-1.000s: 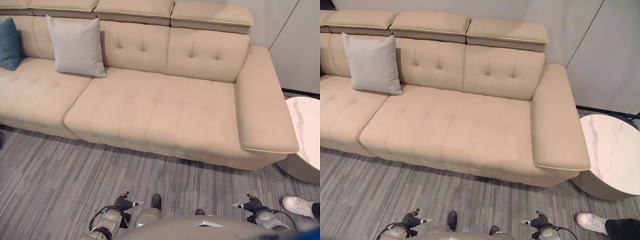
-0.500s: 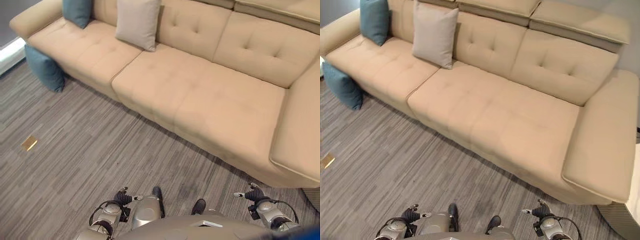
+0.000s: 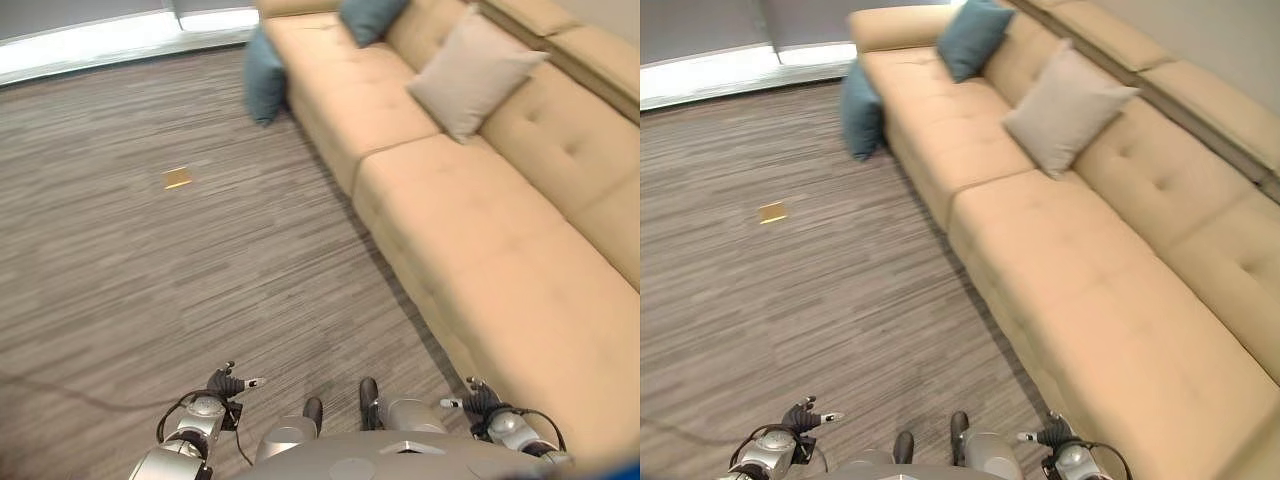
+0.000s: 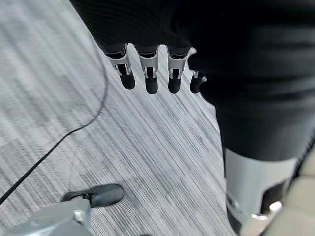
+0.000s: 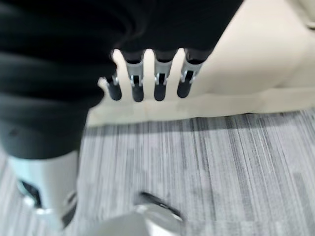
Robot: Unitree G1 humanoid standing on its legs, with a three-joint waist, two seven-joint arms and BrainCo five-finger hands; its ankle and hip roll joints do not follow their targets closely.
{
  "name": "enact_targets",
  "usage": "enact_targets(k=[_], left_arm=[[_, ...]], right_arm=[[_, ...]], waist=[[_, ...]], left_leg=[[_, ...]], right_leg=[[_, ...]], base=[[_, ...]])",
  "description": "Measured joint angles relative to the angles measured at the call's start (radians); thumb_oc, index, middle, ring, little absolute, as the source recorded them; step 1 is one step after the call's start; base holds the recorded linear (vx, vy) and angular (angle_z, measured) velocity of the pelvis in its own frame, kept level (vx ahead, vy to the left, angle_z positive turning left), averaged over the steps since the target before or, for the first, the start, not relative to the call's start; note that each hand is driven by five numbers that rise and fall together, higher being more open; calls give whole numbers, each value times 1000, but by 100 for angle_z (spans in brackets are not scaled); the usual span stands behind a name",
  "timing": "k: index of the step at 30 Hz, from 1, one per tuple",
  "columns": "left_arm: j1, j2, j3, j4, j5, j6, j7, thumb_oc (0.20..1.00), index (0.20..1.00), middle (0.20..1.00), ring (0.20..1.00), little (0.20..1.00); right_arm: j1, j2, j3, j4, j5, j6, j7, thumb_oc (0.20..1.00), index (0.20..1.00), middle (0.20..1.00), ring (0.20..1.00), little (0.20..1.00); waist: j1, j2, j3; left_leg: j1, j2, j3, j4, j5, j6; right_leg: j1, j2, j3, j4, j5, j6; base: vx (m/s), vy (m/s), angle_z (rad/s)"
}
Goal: Pick up all the scattered cushions and arrange them neatly on the sofa.
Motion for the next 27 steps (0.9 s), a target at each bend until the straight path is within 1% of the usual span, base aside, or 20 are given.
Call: enact_targets(k=[1,2,3,4,5,6,7,8,9,11,14,16,17,19,20,21,22,24,26,27], left_arm=[[1,3,4,-1,0,0,2,1000,1000,1000,1000,1000],[5,5,4,-1,0,0,2,1000,1000,1000,1000,1000],[15,4,16,3,0,3,1,1000,1000,1000,1000,1000],[34,0,13,1,0,0,1,1000,1000,1000,1000,1000],[22,-6,17,3,0,5,1,1000,1000,1000,1000,1000],[19,-13,16,2,1,4,2,1000,1000,1000,1000,1000],[25,-19,26,-3,-1,1,4,1000,1000,1000,1000,1000],[30,-17,50,4,0,7,6,1000,1000,1000,1000,1000],[30,-17,57,4,1,9,5,1000,1000,1000,1000,1000],[42,-21,65,12,3,10,5,1000,1000,1000,1000,1000],[45,-10,63,21,4,11,5,1000,1000,1000,1000,1000],[34,-9,63,20,10,14,5,1000,1000,1000,1000,1000],[11,-4,59,16,11,15,4,1000,1000,1000,1000,1000],[-10,13,40,16,11,19,4,1000,1000,1000,1000,1000],[-17,19,30,12,11,18,5,1000,1000,1000,1000,1000],[-17,30,31,10,11,18,5,1000,1000,1000,1000,1000],[-18,44,31,5,11,18,5,1000,1000,1000,1000,1000],[-5,46,21,5,11,19,5,1000,1000,1000,1000,1000],[-6,33,21,1,11,18,4,1000,1000,1000,1000,1000],[-5,24,25,18,11,22,6,1000,1000,1000,1000,1000]], right_arm=[[-2,1,13,-2,0,0,3,1000,1000,1000,1000,1000],[-8,1,13,-5,0,0,3,1000,1000,1000,1000,1000],[-10,-4,12,-18,0,-2,1,1000,1000,1000,1000,1000],[-20,-20,8,-32,0,-6,1,1000,1000,1000,1000,1000],[-25,-35,8,-50,0,-11,-3,1000,1000,1000,1000,1000],[-27,-44,1,-55,0,-11,-3,1000,1000,1000,1000,1000],[-29,-42,-4,-53,0,-4,-2,1000,1000,1000,1000,1000],[-30,-37,-5,-59,0,-10,-3,1000,1000,1000,1000,1000],[-28,-36,-5,-58,0,-13,-3,1000,1000,1000,1000,1000],[-17,-32,-5,-31,0,-10,0,1000,1000,1000,1000,1000],[30,-14,-6,-16,-1,-4,2,1000,1000,1000,1000,1000],[34,-11,-9,-17,-1,-2,3,1000,1000,1000,1000,1000],[29,-10,-9,-26,-1,-2,5,1000,1000,1000,1000,1000],[-1,-12,-6,-45,-1,-4,7,1000,1000,1000,1000,1000],[-3,-5,-4,-63,-1,-6,9,1000,1000,1000,1000,1000],[-7,-1,0,-68,-1,-6,11,1000,1000,1000,1000,1000],[-7,3,11,-78,-1,-9,13,1000,1000,1000,1000,1000],[-10,6,13,-77,-1,-15,13,1000,1000,1000,1000,1000],[11,7,12,-75,-1,-6,14,1000,1000,1000,1000,1000],[18,5,10,-68,-1,-2,16,1000,1000,1000,1000,1000]], waist=[[7,4,10],[18,2,17],[20,-17,29],[30,-32,40],[-13,-42,60],[-45,-42,67],[-34,-35,67],[-34,-33,67],[-41,-30,65],[-66,-9,50],[-64,-44,4],[-68,-49,-7],[-68,-48,-13],[-86,-17,-1],[-96,-9,4],[-97,-11,3],[-101,-13,3],[-107,-16,8],[-141,-25,28],[-144,-27,30]], left_leg=[[-19,15,-43,11,-2,-25],[-29,24,-61,15,-2,-31],[-68,9,-85,71,12,-88],[-98,-1,-41,115,20,-99],[-151,20,160,175,-13,-111],[-181,57,307,178,-12,-112],[-178,125,437,156,-10,-107],[-174,168,492,150,-7,-103],[-173,184,510,146,-6,-102],[-131,199,525,93,27,-78],[-86,136,520,45,32,-16],[-40,93,511,-2,29,16],[-38,76,502,-3,18,31],[-28,65,485,-3,10,60],[-16,54,471,-6,3,71],[-8,49,470,-8,-3,78],[19,36,469,-28,-17,83],[54,13,459,-65,-34,74],[74,-10,438,-57,-47,67],[79,-12,435,-47,-65,60]], right_leg=[[46,14,-29,-88,34,-6],[65,24,-49,-132,50,-19],[111,13,-103,-206,77,-33],[155,2,-149,-261,96,-46],[164,-28,-248,-263,96,-59],[173,-36,-292,-263,82,-62],[170,-25,-296,-264,67,-60],[172,-18,-300,-268,62,-63],[174,-18,-307,-267,59,-62],[207,-18,-335,-259,44,-26],[207,-68,-319,-217,20,26],[188,-122,-306,-108,-13,59],[157,-150,-284,-28,-30,77],[-25,-217,-215,339,-47,106],[-79,-214,-157,420,-79,138],[-103,-203,-129,433,-87,143],[-140,-169,-85,428,-93,147],[-217,-72,-40,319,-94,124],[-262,-38,-86,188,-48,89],[-276,-20,-101,113,-20,104]], base=[[6,-130,99],[-3,-67,125],[-91,27,134],[-102,52,185],[-73,64,208],[15,11,161],[59,12,84],[139,53,15],[170,78,23],[182,93,32],[213,196,14],[181,242,21],[167,247,26],[151,178,37],[225,161,33],[338,151,19],[263,106,6],[298,70,18],[353,50,51],[394,26,31]])
